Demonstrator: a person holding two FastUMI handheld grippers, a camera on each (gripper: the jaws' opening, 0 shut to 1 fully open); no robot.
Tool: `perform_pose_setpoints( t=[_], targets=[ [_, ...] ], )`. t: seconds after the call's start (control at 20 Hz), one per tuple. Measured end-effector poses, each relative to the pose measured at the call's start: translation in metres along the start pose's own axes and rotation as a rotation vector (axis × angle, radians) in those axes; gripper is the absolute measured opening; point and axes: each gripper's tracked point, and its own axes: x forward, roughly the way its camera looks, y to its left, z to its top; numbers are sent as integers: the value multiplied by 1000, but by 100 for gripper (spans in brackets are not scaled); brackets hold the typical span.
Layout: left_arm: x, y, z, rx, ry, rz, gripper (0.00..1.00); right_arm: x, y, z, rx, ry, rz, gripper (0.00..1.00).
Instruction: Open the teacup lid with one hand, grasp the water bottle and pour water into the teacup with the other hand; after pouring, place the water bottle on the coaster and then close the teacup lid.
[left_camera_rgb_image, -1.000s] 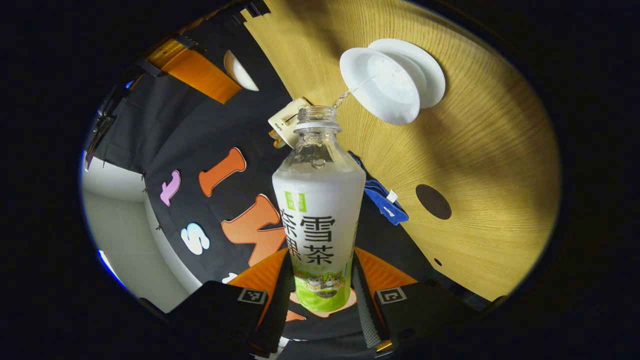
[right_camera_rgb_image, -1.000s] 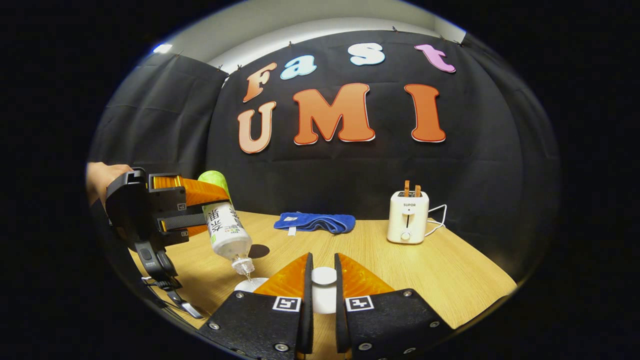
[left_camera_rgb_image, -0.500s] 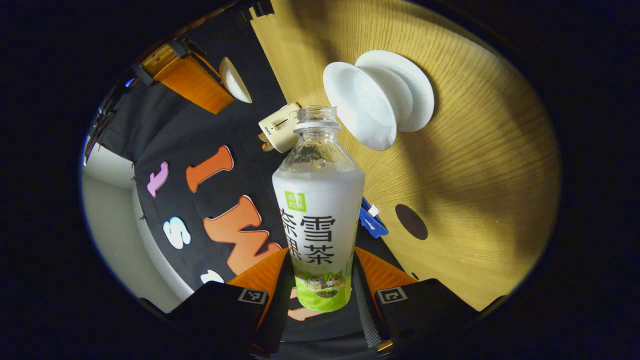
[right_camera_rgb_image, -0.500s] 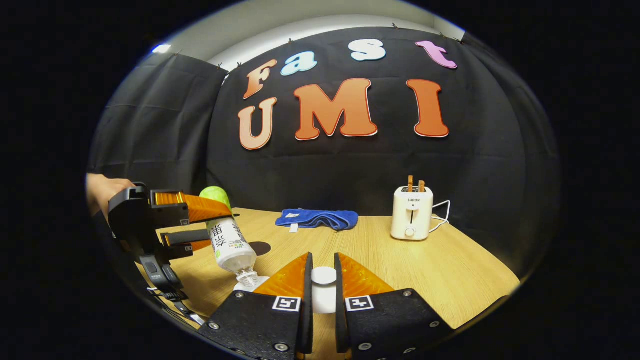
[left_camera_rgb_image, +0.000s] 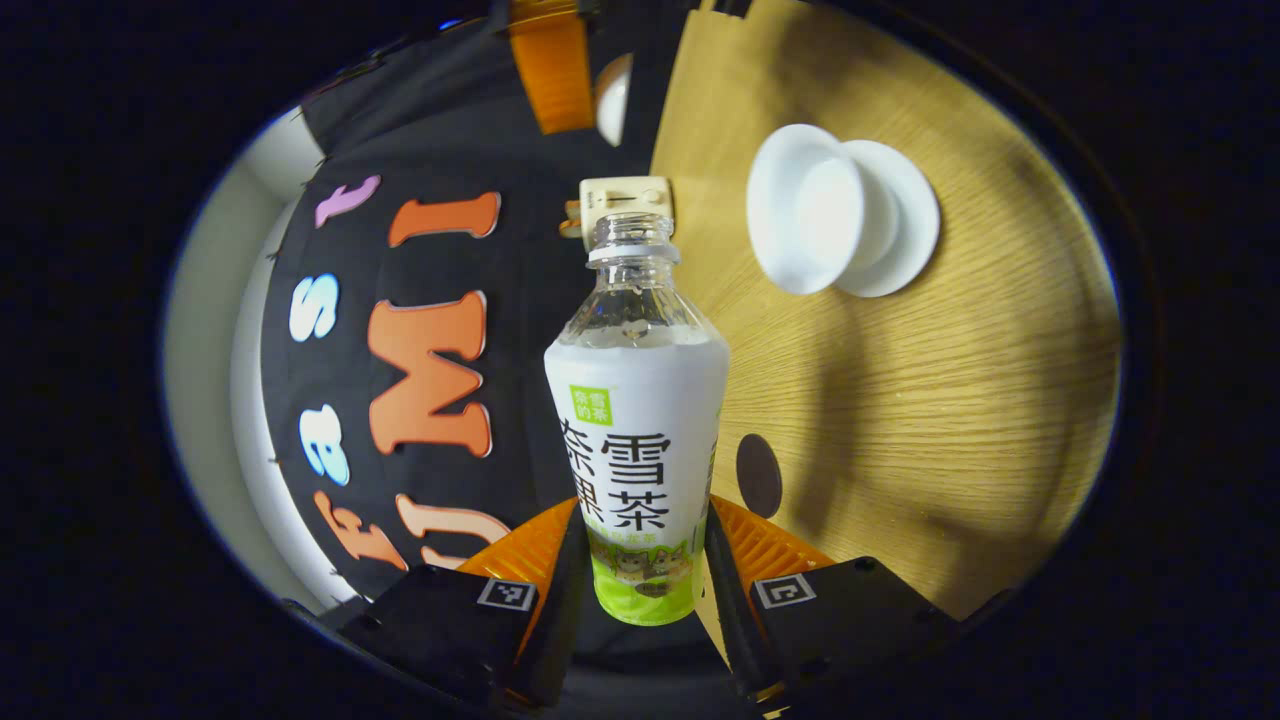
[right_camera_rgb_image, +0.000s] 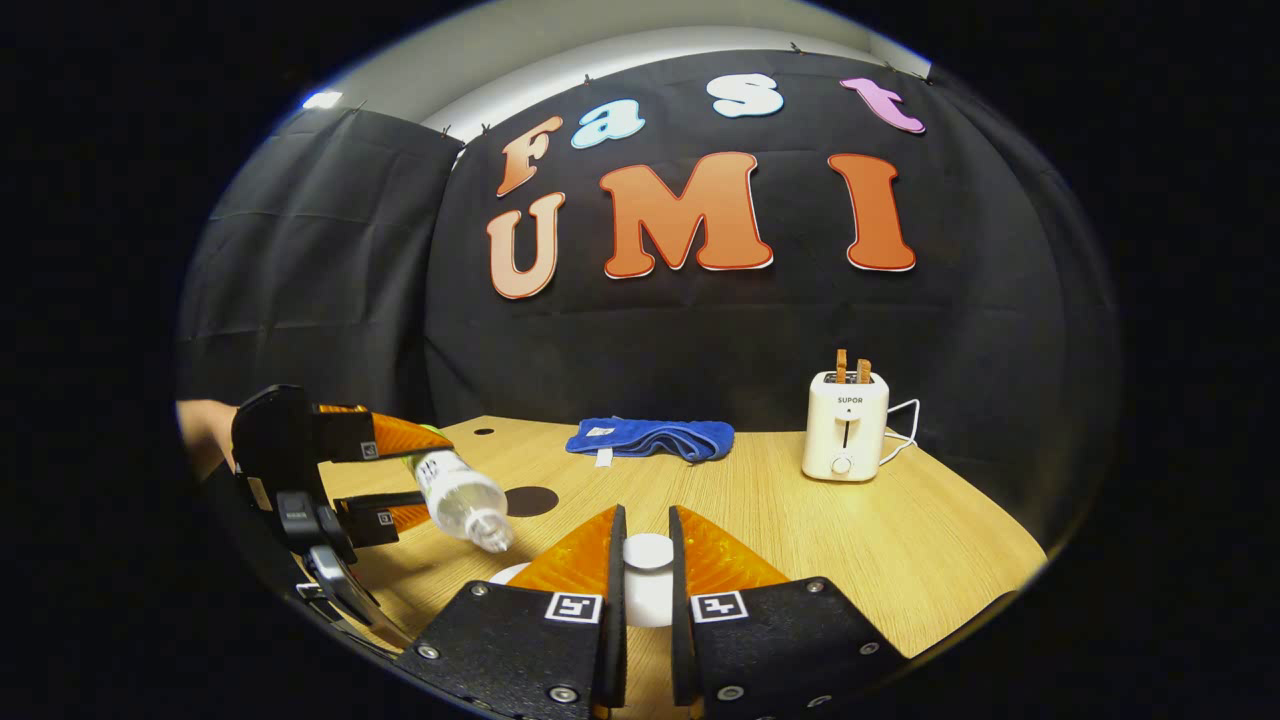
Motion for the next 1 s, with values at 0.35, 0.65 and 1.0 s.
perform_pose_setpoints(
  t=[0.35, 0.65, 1.0],
  targets=[
    [4, 83, -40, -690, 15, 224, 60, 5, 5, 3, 10, -5, 3, 18],
    [18, 103, -35, -1111, -69, 245, 63, 6, 16, 5, -4, -8, 15, 18],
    [41, 85, -39, -1512, -32, 159, 63, 8, 25, -1, -24, -4, 32, 18]
  ],
)
